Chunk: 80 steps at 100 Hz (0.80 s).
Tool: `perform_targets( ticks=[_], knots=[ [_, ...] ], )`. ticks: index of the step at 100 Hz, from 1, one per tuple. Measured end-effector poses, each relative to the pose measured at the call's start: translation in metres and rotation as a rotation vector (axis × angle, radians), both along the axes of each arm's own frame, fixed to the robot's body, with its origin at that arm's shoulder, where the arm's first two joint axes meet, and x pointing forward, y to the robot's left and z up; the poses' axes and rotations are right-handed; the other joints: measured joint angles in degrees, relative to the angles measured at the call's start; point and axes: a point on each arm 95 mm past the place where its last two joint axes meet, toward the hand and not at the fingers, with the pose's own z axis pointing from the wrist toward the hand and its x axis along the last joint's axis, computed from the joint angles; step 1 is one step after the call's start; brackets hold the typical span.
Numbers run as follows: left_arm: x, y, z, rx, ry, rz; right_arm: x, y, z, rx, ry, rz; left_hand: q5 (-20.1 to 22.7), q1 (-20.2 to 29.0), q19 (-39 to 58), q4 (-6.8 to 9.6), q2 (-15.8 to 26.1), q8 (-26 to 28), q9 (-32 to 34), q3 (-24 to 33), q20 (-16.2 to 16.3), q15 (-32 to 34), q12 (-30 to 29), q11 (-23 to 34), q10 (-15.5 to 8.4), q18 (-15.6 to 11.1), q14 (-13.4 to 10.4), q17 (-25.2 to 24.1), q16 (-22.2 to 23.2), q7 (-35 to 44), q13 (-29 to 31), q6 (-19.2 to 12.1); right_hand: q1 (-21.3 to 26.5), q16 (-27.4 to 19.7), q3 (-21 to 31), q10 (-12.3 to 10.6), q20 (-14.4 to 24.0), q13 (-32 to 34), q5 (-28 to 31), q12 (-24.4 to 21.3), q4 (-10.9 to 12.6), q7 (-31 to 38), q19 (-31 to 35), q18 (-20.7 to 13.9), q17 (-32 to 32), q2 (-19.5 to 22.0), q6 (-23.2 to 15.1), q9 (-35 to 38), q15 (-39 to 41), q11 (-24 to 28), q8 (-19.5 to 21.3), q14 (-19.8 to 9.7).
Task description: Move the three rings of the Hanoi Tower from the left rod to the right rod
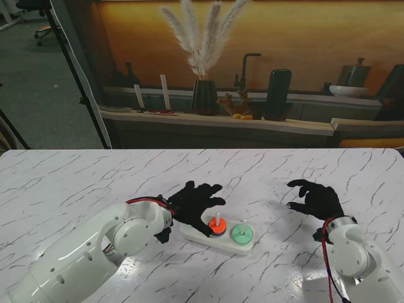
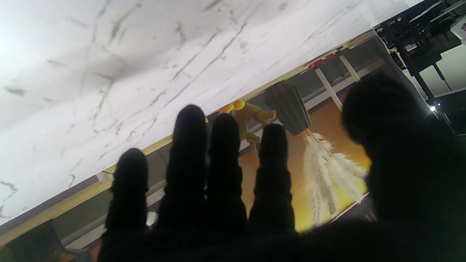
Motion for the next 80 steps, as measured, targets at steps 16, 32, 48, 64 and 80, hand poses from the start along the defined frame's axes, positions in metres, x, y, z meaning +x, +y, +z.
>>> perform_targets(
  ticks=[16, 32, 48, 64, 80],
  knots=[
    [0.001, -0.004, -0.005, 0.048, -0.053, -0.032, 0.0, -0.002, 0.001, 0.0, -0.003, -0.007, 1.02, 0.0, 0.0, 0.0, 0.0, 0.71, 0.05, -0.01, 0.0, 0.0, 0.14, 0.0, -0.18, 0.0, -0.01, 0.27, -0.01, 0.73, 0.0, 0.02, 0.0, 0.0, 0.0, 0.0, 0.0, 0.0, 0.0, 0.0, 0.0, 0.0, 0.01, 0.0, 0.01, 0.08, 0.0, 0.0, 0.0, 0.0, 0.0, 0.0],
    [0.001, -0.008, -0.011, 0.063, -0.096, -0.049, -0.001, -0.003, 0.002, 0.001, -0.004, -0.01, 1.43, 0.0, 0.0, 0.0, -0.01, 2.06, 0.16, -0.01, 0.64, 0.0, 0.17, 0.37, -0.25, -0.01, -0.02, 0.38, -0.01, 1.46, 0.03, 0.02, 0.0, 0.0, 0.0, 0.0, 0.0, 0.0, 0.0, 0.0, 0.0, 0.0, 0.01, 0.0, 0.01, 0.1, 0.0, 0.0, 0.01, 0.0, 0.0, 0.0],
    [0.002, -0.012, -0.015, 0.097, -0.121, -0.075, -0.001, -0.003, 0.002, 0.002, -0.006, -0.011, 1.43, 0.0, 0.0, 0.0, -0.03, 3.43, 1.46, -0.01, 0.77, 0.0, 0.68, 1.21, -0.54, -0.02, -0.1, 0.73, -0.01, 2.09, 0.05, 0.02, 0.0, 0.0, 0.0, 0.0, 0.0, 0.0, 0.0, 0.0, 0.0, 0.0, 0.01, 0.0, 0.02, 0.1, 0.0, 0.0, 0.01, 0.0, 0.0, 0.0],
    [0.004, -0.015, -0.016, 0.133, -0.138, -0.104, -0.001, -0.003, 0.001, 0.004, -0.005, -0.011, 1.43, 0.0, 0.0, 0.0, -0.04, 3.64, 1.46, -0.01, 0.79, 0.0, 0.67, 1.21, -0.57, -0.02, -0.11, 0.73, -0.01, 2.18, 0.05, 0.02, 0.0, 0.0, 0.0, 0.0, 0.0, 0.0, 0.0, 0.0, 0.0, 0.0, 0.02, 0.0, 0.02, 0.1, 0.0, 0.0, 0.01, 0.0, 0.0, 0.0],
    [0.005, -0.018, -0.017, 0.162, -0.149, -0.123, -0.001, -0.003, 0.001, 0.005, -0.004, -0.013, 1.43, 0.0, 0.02, 0.0, -0.04, 4.25, 1.46, -0.01, 0.79, 0.0, 0.67, 1.21, -0.72, -0.03, -0.13, 0.73, -0.01, 2.22, 0.05, 0.02, 0.0, 0.0, 0.0, -0.01, 0.0, 0.0, 0.0, 0.0, 0.0, 0.0, 0.02, 0.0, 0.02, 0.1, 0.0, 0.0, 0.01, 0.0, 0.0, 0.0]
  ],
)
